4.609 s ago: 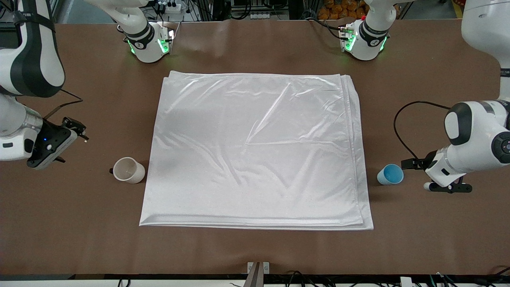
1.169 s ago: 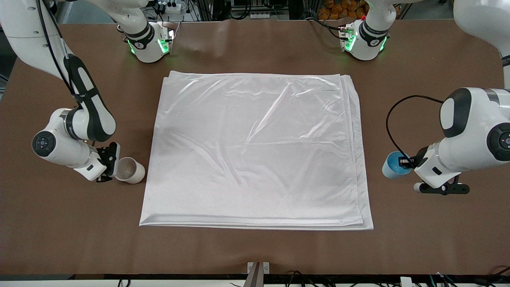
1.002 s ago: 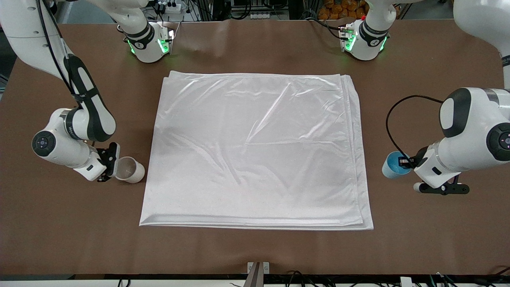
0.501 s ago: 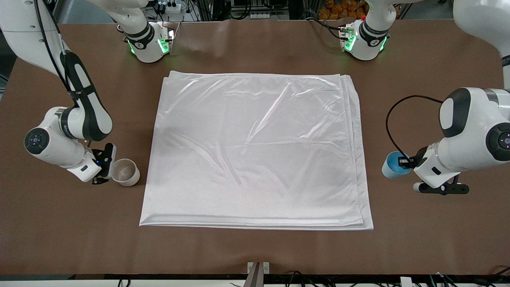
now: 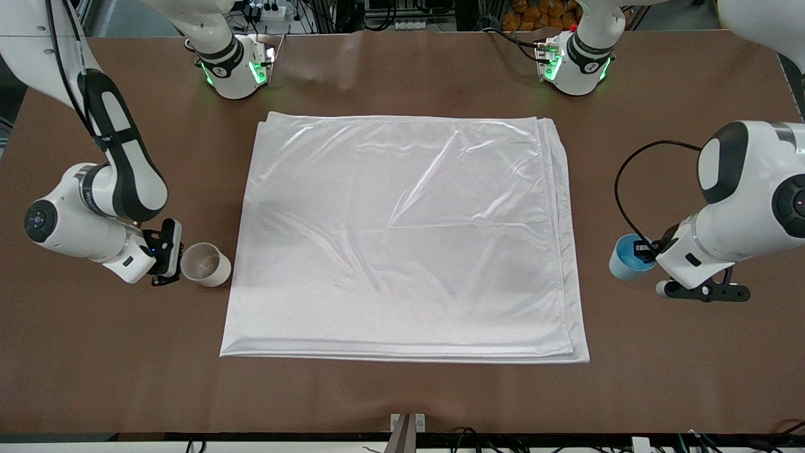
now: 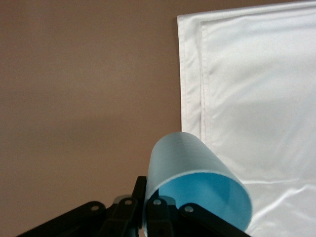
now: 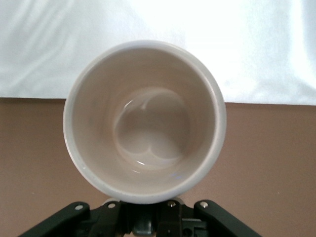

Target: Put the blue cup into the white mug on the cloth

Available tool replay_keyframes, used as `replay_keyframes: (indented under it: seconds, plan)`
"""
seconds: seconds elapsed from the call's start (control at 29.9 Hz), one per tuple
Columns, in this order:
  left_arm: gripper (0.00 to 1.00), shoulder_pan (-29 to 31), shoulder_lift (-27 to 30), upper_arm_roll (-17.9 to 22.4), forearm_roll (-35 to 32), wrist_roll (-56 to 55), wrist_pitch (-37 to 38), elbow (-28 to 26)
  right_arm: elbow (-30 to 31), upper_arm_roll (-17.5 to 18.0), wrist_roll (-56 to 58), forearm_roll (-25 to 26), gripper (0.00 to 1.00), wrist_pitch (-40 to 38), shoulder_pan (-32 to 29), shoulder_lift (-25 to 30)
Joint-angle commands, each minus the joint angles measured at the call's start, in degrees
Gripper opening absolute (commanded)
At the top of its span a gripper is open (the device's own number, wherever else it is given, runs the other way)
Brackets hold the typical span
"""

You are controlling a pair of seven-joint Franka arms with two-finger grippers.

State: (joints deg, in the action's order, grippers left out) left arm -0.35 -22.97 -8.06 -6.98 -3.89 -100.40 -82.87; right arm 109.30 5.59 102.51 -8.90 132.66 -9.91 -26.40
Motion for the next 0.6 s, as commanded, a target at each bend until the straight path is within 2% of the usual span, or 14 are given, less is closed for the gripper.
replay_keyframes:
  seconds: [0.0,0.1,0.33,0.57]
  plan:
    - [0.0,-0.1,3.9,-2.0,-1.0,0.7,4.3,-0.1,-1.5,1.6,1.7,-2.4,0.0,-4.7,-0.8,1.7]
    - [0.0,-0.1,5.3,-3.0,-0.8,0.1,5.8,-0.1,-2.5,2.5,1.4,-2.5,0.0,-6.0,-0.4,1.7]
    - [0.0,0.2,7.1,-5.5,0.0,-0.2,6.6,-0.1,-2.3,7.1,-5.3,-4.4,0.0,-5.2,1.4,1.6]
    - [0.0,0.0,8.4,-5.7,5.3,-2.7,8.5,-0.5,-2.2,7.3,-13.4,-4.5,0.0,-2.3,8.5,1.2]
